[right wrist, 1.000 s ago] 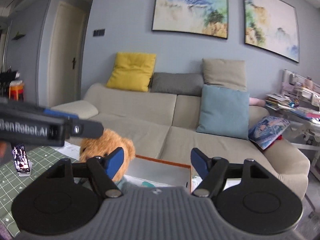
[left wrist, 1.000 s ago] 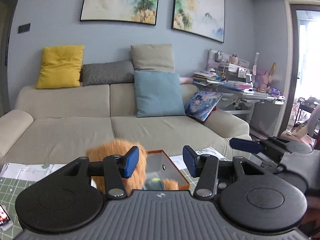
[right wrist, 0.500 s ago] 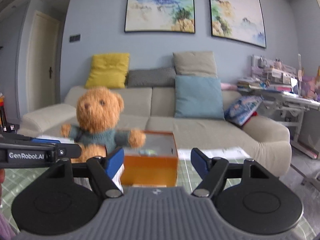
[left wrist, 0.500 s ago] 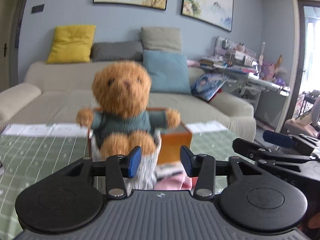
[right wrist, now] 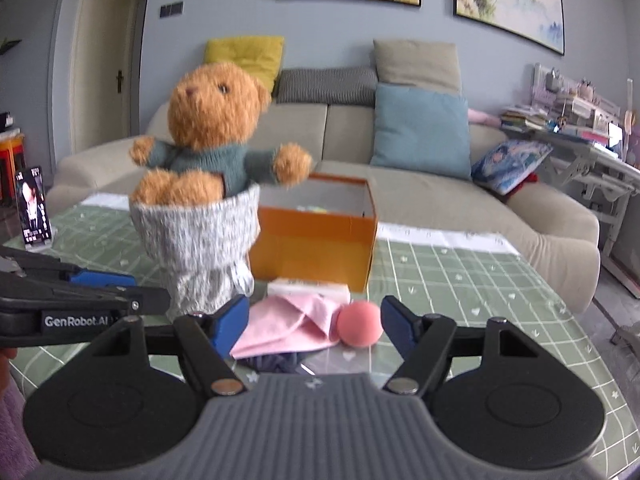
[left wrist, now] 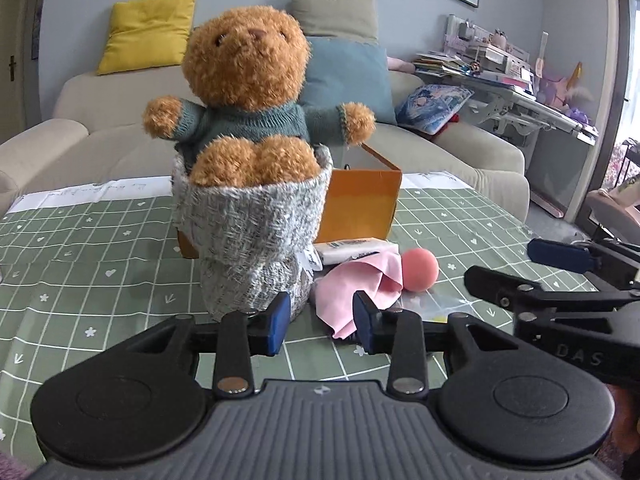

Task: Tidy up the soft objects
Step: 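Grasp the pink cloth with the left tool while the right tool grasps the clear plastic bag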

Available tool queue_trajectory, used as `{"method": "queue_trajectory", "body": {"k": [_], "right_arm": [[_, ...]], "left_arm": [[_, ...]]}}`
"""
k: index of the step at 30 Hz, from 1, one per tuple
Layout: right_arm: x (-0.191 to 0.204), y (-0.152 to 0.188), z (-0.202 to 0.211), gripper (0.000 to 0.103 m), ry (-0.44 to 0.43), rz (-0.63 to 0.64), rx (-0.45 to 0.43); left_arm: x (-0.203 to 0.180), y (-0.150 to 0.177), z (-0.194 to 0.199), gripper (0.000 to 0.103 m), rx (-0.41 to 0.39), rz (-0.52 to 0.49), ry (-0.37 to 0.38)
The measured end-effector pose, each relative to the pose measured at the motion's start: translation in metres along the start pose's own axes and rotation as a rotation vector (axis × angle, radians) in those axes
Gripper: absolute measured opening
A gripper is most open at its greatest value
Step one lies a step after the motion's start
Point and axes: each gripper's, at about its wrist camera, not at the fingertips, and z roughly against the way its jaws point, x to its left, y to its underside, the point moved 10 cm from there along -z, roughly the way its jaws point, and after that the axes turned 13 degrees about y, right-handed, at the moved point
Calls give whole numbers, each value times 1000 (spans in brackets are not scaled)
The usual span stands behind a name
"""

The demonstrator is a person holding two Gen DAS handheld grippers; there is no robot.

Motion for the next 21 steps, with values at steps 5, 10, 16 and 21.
{"method": "queue_trajectory", "body": {"k": [5,10,16,21], "right_arm": [[-1,16,-25,60,3,6,98],[-5,27,-44,55,-10,-19,190],[-9,38,-68,55,-39,-30,265],[-7,56,-90,56,-43,-3,340]], "left_arm": [[-1,4,-13,42,29,-3,37],[-8,8,-33,42,58,3,96],[-10,14,-55,42,106,-6,113],[-2,18,-72,49,147,1,100]]}}
